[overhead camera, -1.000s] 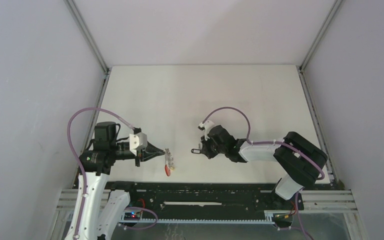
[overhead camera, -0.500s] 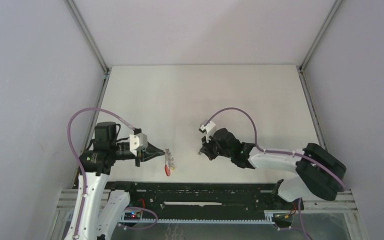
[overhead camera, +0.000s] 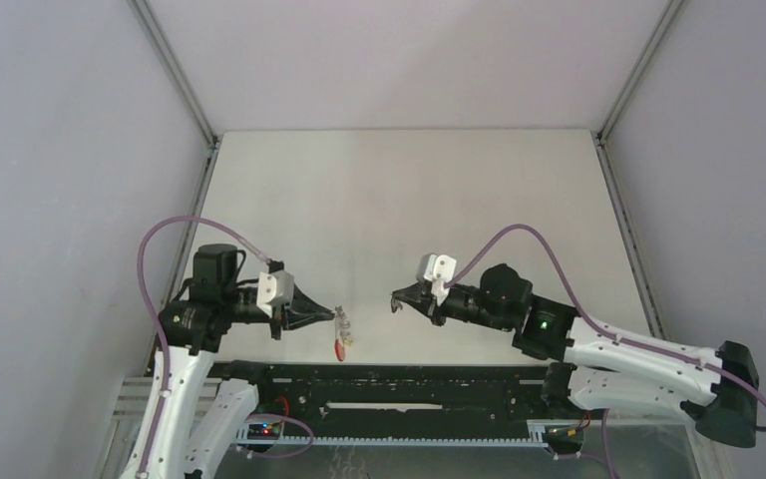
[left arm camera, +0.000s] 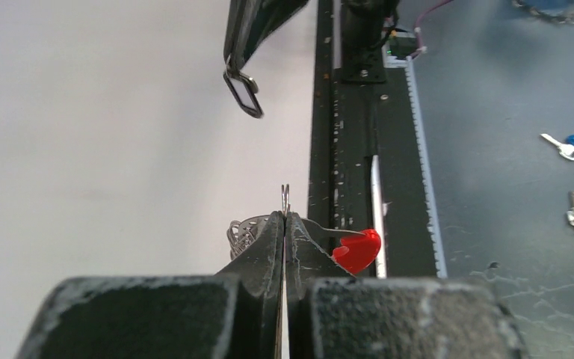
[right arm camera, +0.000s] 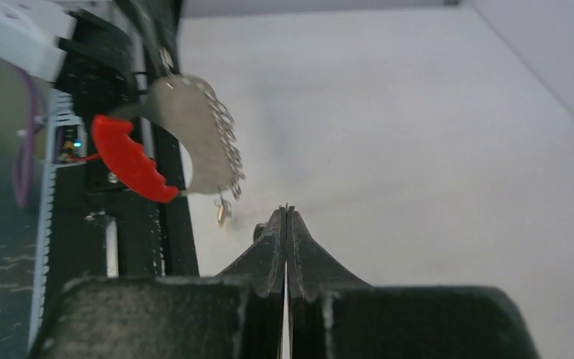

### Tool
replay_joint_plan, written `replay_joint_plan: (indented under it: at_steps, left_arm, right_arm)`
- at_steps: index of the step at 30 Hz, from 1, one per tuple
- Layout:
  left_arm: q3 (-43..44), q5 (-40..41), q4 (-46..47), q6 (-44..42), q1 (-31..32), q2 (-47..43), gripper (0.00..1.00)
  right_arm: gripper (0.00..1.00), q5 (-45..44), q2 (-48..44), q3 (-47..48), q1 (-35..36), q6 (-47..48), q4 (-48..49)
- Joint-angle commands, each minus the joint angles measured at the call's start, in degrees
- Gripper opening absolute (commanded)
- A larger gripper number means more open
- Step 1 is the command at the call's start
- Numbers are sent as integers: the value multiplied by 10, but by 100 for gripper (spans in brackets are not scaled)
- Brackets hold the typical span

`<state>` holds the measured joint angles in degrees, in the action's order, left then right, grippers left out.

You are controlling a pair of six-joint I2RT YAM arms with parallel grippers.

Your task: Put the keys on the keyring

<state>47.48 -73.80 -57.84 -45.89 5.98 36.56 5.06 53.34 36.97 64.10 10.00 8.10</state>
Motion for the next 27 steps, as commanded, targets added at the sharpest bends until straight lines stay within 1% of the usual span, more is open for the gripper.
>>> replay_joint_plan:
  at_steps: [1, 3, 8, 15, 22, 27]
  left_arm:
    - [42, -46, 7, 37, 38, -17, 0]
    - [46, -50, 16, 50, 52, -20, 0]
    - [67, -60, 28, 59, 73, -13, 0]
    - [107, -53, 41, 54, 127, -6, 0]
    - [141, -30, 72, 47, 178, 3, 0]
    - [163, -8, 76, 19, 210, 9, 0]
  right_arm:
    - [0, 122, -26, 73, 18, 101, -77]
    - [0, 151, -24, 98, 29, 120, -118]
    - [0, 190, -8, 153, 52, 161, -166]
    - [0, 201, 18, 219, 72, 206, -205]
    - [0, 179, 38, 270, 100, 264, -235]
    - [0, 175, 52, 309, 119, 295, -273]
